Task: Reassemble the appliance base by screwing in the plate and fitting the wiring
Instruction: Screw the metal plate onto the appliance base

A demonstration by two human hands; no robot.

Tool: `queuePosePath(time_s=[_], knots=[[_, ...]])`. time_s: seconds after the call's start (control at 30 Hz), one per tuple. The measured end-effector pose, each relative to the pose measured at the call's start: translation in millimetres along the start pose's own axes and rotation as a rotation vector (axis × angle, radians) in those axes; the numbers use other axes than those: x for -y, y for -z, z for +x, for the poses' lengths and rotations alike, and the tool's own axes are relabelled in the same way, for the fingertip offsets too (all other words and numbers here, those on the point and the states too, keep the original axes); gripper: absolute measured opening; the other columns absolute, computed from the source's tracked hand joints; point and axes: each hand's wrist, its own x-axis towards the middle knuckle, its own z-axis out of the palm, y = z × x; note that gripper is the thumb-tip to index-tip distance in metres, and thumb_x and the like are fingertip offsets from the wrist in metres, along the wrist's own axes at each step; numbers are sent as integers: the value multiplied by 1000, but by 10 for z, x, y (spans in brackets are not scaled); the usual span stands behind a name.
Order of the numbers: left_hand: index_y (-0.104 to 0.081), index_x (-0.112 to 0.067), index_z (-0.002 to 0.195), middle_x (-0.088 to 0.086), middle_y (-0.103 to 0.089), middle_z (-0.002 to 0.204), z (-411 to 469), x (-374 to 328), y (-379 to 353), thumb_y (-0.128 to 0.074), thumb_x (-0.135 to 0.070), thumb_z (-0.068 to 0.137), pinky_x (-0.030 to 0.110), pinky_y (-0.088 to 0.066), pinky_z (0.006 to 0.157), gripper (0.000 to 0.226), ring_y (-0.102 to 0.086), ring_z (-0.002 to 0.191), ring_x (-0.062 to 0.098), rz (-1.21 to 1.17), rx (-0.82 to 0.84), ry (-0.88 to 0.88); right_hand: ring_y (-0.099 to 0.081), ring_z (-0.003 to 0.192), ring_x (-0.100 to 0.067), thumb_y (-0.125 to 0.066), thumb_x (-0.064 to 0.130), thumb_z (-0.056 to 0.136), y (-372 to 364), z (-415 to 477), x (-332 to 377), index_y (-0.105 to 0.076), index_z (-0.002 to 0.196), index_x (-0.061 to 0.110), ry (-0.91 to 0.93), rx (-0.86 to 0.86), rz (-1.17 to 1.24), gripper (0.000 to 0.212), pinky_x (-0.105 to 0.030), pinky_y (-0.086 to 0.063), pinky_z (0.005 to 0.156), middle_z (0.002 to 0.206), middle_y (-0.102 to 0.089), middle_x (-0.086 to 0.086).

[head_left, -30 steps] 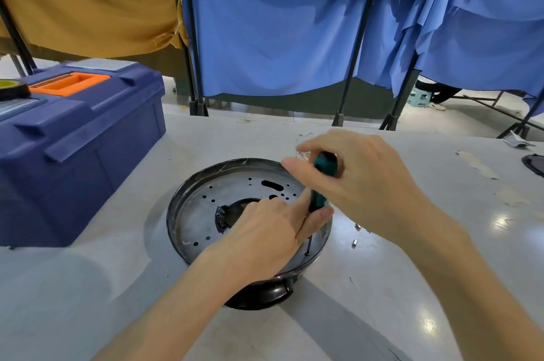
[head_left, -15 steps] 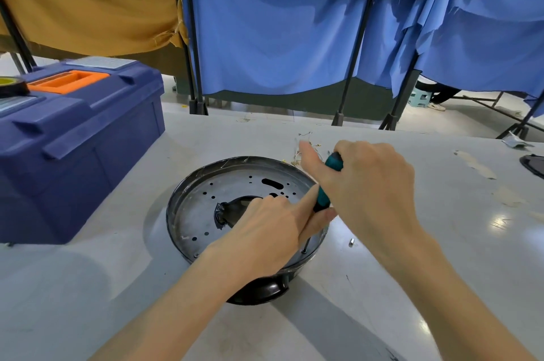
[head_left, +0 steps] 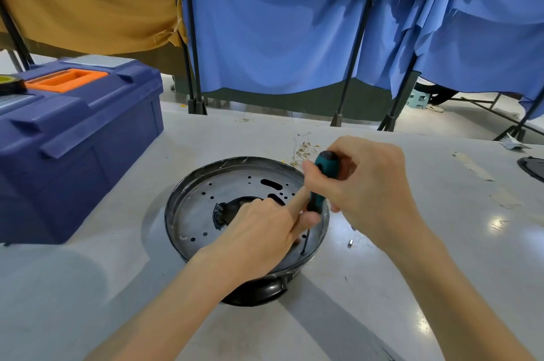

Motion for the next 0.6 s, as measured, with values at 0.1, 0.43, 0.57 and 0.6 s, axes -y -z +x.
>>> queuePosePath(time_s=[0.1,0.43,0.57,0.6], knots=[[-17,-32,121,0,-72,89,6,-12,16,4,-67,83,41,-51,69,55,-60,66,25,-9,-5,-20,-34,45,-5,-78,18,77,-72,-75,9,-46,60,14,-63,-165,-73,37,-11,-30,50,50,-38,7],[-68,-24,97,-10,-71,94,306,403,235,-72,-7,83,36,-51,90,23,-63,92,3,-475,-60,67,-53,50,-22,-70,20,87,-200,-149,4,-52,69,7,-83,-194,37,28,-36,-45,48,57,-52,-5],[-36,-29,147,2,-37,151,580,735,236,-63,-38,91,43,-28,114,63,-31,137,23,-47,30,171,-64,54,-35,-71,18,88,-250,-149,3,-56,74,4,-86,-175,201,25,-45,-52,50,60,-57,-12],[-25,-28,152,5,-29,156,626,807,205,-58,-44,93,47,-25,115,69,-26,142,26,-17,78,228,-63,54,-36,-71,17,88,-256,-143,-5,-55,73,4,-94,-177,221,25,-46,-51,50,60,-56,-13]])
